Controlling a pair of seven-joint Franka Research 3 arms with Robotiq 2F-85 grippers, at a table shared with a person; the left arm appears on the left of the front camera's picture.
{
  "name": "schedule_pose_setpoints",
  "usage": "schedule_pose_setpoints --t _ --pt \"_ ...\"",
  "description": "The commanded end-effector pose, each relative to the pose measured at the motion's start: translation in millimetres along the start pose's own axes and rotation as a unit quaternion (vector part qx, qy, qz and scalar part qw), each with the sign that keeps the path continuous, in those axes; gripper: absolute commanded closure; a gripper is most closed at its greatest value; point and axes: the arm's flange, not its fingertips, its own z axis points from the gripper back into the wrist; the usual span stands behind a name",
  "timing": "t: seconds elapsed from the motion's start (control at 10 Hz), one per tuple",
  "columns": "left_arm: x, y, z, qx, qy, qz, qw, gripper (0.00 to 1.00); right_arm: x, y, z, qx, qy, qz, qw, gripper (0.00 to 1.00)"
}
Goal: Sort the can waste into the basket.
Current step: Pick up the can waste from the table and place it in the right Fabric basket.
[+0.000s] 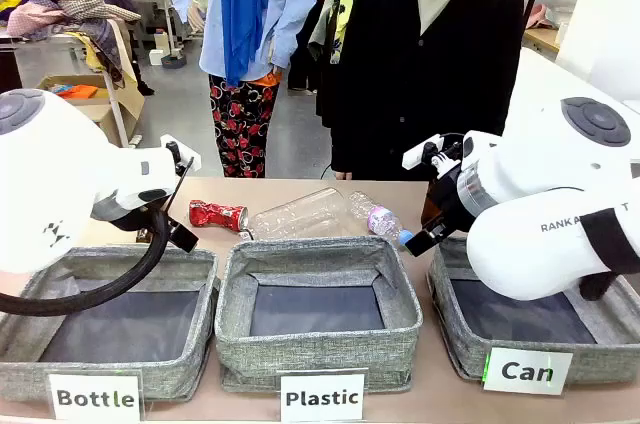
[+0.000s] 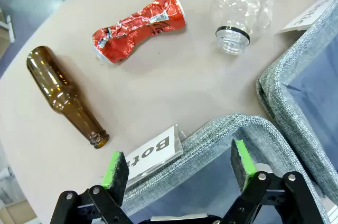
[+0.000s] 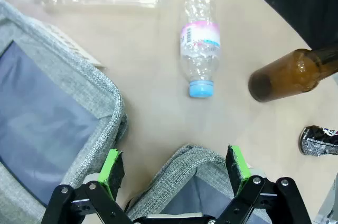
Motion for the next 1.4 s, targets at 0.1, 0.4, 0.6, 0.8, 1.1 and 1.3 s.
schedule_pose_setpoints --t 0.1,0.4,0.6,0.8,1.1,1.3 --pt "0.0 0.0 0.1 0.000 0.000 0.000 1.000 0.00 0.0 0.0 0.0 0.000 0.000 0.000 1.000 0.00" --pt "0.0 0.0 0.1 0.000 0.000 0.000 1.000 0.00 0.0 0.0 0.0 0.000 0.000 0.000 1.000 0.00" --pt "0.0 0.0 0.1 0.000 0.000 0.000 1.000 0.00 0.0 0.0 0.0 0.000 0.000 0.000 1.000 0.00" --pt "0.0 0.0 0.1 0.000 0.000 0.000 1.000 0.00 0.0 0.0 0.0 0.000 0.000 0.000 1.000 0.00" --pt "0.0 0.0 0.1 0.000 0.000 0.000 1.000 0.00 0.0 0.0 0.0 0.000 0.000 0.000 1.000 0.00" --pt "0.0 0.0 0.1 0.000 0.000 0.000 1.000 0.00 0.0 0.0 0.0 0.000 0.000 0.000 1.000 0.00"
